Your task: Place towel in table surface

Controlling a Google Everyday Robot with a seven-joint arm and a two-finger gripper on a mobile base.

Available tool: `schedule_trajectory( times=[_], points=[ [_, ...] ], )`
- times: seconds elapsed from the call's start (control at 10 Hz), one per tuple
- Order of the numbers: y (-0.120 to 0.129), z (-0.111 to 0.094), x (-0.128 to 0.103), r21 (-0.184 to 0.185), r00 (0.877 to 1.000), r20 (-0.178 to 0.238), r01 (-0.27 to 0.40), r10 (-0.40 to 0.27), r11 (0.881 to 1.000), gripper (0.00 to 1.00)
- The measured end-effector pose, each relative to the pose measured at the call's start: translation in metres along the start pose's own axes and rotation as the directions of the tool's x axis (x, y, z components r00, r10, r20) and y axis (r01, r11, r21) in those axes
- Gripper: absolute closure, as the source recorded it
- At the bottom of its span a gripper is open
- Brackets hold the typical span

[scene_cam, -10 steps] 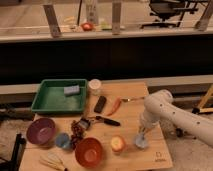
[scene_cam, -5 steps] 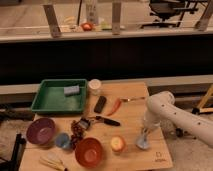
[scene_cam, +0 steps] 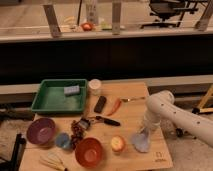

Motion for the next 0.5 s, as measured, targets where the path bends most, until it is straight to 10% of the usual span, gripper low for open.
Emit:
schedule_trajectory(
  times=[0.5],
  points=[
    [-0.0033,-0.0026,0.0022,-0.003,1.0,0.001,0.011,-0.011,1.0,0.2]
  ],
)
